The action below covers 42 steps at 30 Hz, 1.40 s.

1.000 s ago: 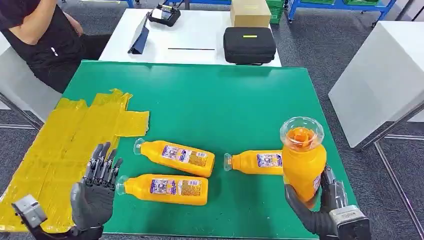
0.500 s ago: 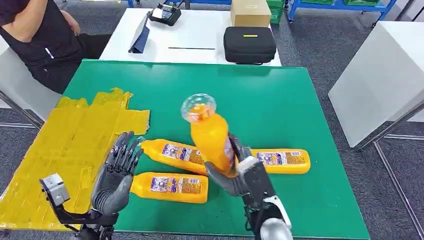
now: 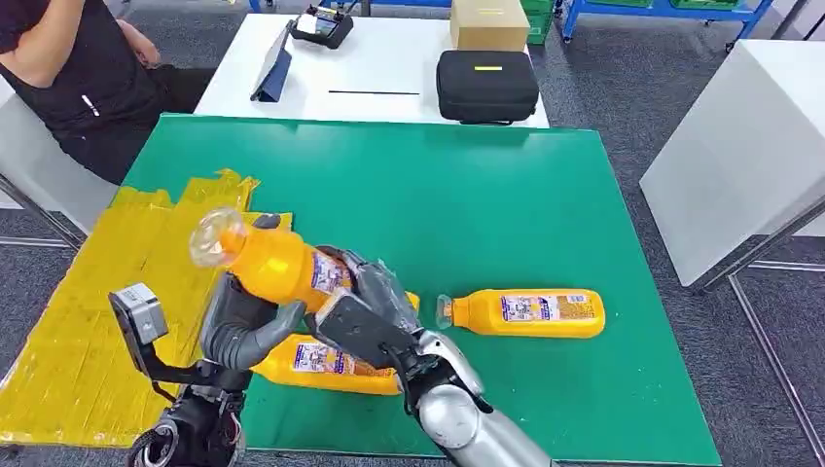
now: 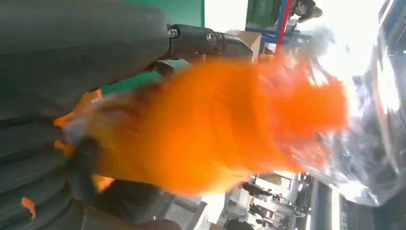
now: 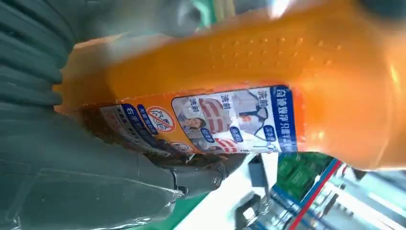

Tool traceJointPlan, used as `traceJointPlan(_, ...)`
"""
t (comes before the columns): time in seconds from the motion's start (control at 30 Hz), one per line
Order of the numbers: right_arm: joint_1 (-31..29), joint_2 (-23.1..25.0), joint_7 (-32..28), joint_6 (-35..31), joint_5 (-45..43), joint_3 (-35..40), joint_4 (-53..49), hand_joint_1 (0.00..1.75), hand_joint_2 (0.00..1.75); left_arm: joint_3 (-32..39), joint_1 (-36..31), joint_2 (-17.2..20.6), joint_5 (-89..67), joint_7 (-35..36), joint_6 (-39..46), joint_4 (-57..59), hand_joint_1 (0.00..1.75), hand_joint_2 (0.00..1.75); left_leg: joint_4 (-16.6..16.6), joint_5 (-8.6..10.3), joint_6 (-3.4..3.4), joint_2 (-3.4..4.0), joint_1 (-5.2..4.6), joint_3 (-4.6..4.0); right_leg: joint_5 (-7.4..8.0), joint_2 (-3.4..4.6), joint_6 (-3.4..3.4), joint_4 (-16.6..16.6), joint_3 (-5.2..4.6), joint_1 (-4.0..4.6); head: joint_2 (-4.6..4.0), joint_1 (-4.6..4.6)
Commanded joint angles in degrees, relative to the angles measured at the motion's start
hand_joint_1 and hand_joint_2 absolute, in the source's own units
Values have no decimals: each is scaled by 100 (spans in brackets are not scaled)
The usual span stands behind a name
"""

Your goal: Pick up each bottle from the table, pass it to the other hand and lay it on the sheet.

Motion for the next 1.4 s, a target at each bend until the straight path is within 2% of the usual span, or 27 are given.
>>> traceJointPlan(0.03, -527, -119, 61, -4, 449, 895, 768, 175, 175, -95, -296, -59, 169, 76, 171, 503, 0, 175, -4, -4, 1, -4, 3, 14, -3, -3, -28, -3, 13, 6, 0, 0)
traceJointPlan(0.2, -596, 52, 83, -107, 943, 1392, 1020, 175, 175, 30, -264, -112, 461, 136, 292, 540, 0, 175, -5, -8, 1, 6, 4, 15, -4, 9, -35, -3, 9, 9, 0, -2)
traceJointPlan(0.67, -620, 165, 65, -126, 699, 1678, 1124, 175, 175, 35, -192, -73, 616, 96, 386, 534, 0, 175, -3, -5, 0, -5, 5, 2, -4, -4, -28, -3, -1, 7, 0, 0)
traceJointPlan(0.7, -605, 180, 62, -142, 662, 1696, 1138, 175, 175, 51, -155, -65, 640, 66, 380, 528, 145, 175, -4, -6, 1, -8, 5, 8, -7, -7, -37, -3, 6, 9, 0, 0)
traceJointPlan(0.73, -592, 188, 55, -163, 610, 1717, 1172, 175, 175, 64, -107, -43, 639, 9, 362, 514, 169, 175, -4, -5, 0, -3, 4, 3, -4, -2, -28, -3, 0, 7, 0, 0)
traceJointPlan(0.77, -599, 180, 54, -194, 548, 1739, 1210, 175, 175, 87, -65, -36, 659, -31, 345, 504, 175, 175, -6, -9, 0, 0, 5, 13, -7, 1, -39, -4, 7, 9, 0, 0)
traceJointPlan(1.0, -588, 73, 98, -389, 260, 1620, 1284, 175, 175, 196, 101, -11, 667, -164, 302, 384, 175, 175, -4, -7, 1, -9, 7, 9, -8, -8, -36, -5, 7, 11, 0, 0)
traceJointPlan(1.4, -147, -247, -4, -1186, -672, 449, 1030, 175, 175, 433, 441, 18, 625, -307, 340, 53, 175, 175, -3, -4, 1, -17, 6, -2, -7, -16, -28, -6, -1, 9, 0, 0)
